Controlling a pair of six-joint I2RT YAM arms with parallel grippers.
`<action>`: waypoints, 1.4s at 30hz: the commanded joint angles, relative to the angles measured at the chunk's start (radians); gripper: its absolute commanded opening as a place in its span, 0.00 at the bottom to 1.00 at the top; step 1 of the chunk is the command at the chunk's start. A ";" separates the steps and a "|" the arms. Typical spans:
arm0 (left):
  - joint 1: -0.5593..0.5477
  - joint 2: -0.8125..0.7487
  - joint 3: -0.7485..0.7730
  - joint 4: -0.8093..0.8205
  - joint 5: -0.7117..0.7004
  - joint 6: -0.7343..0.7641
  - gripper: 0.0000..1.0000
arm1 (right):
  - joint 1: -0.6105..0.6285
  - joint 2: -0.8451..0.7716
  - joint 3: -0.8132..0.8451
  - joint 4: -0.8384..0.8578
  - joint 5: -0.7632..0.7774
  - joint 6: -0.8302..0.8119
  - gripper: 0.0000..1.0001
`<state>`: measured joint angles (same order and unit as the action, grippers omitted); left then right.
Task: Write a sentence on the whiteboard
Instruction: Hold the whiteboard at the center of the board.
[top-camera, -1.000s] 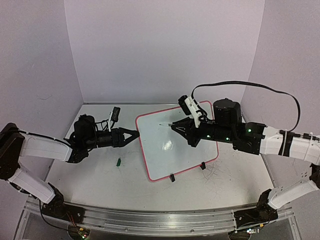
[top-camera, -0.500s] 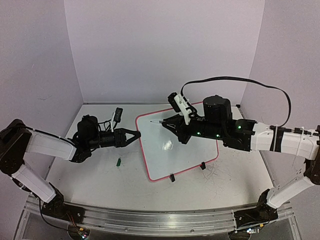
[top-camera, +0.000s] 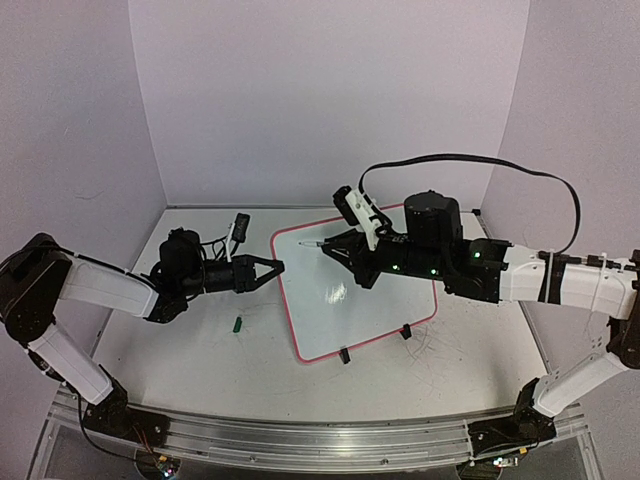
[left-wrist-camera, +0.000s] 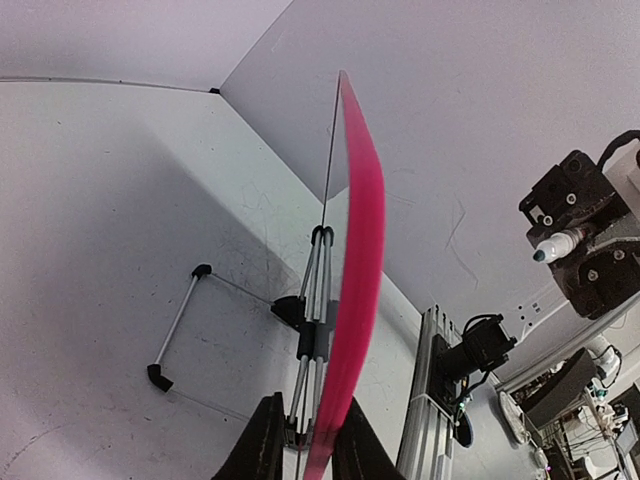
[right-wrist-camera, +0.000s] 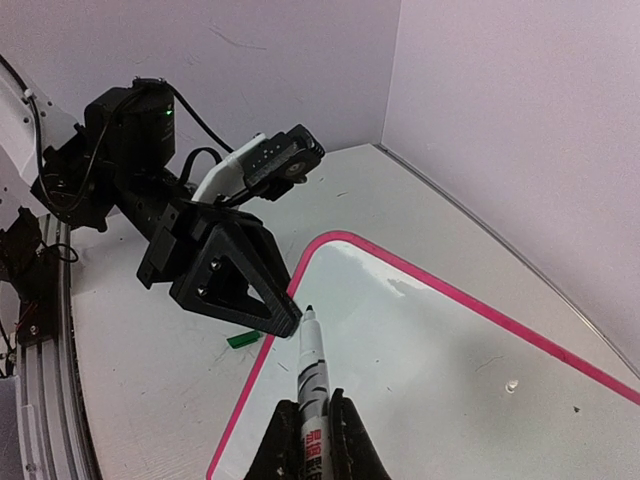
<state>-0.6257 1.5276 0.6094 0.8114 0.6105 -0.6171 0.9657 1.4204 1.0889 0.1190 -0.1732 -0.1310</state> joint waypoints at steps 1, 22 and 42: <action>0.001 0.011 0.032 0.045 0.006 0.036 0.14 | 0.007 -0.022 0.012 0.057 0.007 -0.013 0.00; 0.000 0.023 0.026 0.046 0.000 0.103 0.00 | 0.016 0.033 0.037 0.060 0.058 -0.023 0.00; -0.001 0.022 0.020 0.045 0.005 0.108 0.00 | 0.050 0.113 0.072 0.080 0.079 -0.027 0.00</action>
<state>-0.6273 1.5417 0.6094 0.8463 0.6270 -0.5484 1.0012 1.5201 1.1072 0.1642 -0.1314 -0.1543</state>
